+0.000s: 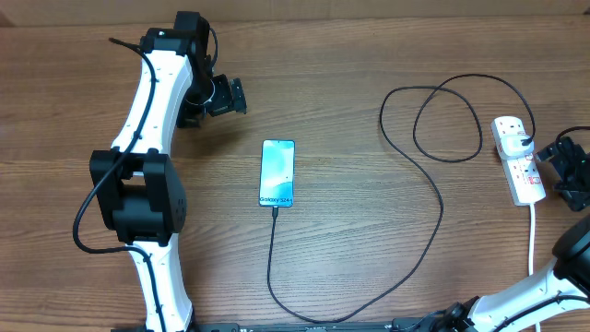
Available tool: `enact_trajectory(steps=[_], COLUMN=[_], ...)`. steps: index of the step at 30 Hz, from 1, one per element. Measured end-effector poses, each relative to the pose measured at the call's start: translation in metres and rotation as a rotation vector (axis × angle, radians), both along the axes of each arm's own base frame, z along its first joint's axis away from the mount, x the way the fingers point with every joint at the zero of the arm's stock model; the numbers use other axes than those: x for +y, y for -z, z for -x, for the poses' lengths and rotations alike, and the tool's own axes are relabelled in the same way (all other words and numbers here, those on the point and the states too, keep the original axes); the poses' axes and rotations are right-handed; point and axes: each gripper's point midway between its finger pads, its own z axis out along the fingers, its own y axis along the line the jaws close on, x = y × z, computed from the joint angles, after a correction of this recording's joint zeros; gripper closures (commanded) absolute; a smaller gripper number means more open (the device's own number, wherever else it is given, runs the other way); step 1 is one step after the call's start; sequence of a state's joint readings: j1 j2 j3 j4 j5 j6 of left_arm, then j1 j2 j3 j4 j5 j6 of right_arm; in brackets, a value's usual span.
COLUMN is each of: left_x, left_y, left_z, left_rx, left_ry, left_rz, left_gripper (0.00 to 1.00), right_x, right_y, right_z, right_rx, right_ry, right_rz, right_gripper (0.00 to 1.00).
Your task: Plug charger to phone and switch on socket
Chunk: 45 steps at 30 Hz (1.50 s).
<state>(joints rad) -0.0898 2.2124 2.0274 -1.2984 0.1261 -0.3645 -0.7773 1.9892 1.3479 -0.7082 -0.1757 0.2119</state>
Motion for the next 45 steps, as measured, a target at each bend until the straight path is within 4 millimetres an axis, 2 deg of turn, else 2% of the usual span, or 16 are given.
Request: enact_trajectory(steps=[12, 45], left_x=[0.0, 0.0], left_y=[0.0, 0.0], left_z=[0.0, 0.0], left_rx=[0.0, 0.0], left_ry=[0.0, 0.0], left_rz=[0.0, 0.0], left_gripper=[0.0, 0.01], right_x=[0.0091, 0.0084], right_y=[0.0028, 0.0044], right_z=[-0.0036, 0.0016], right_rx=[0.06, 0.096], right_ry=[-0.03, -0.005], right_rz=[0.047, 0.06], right_gripper=[0.0, 0.0])
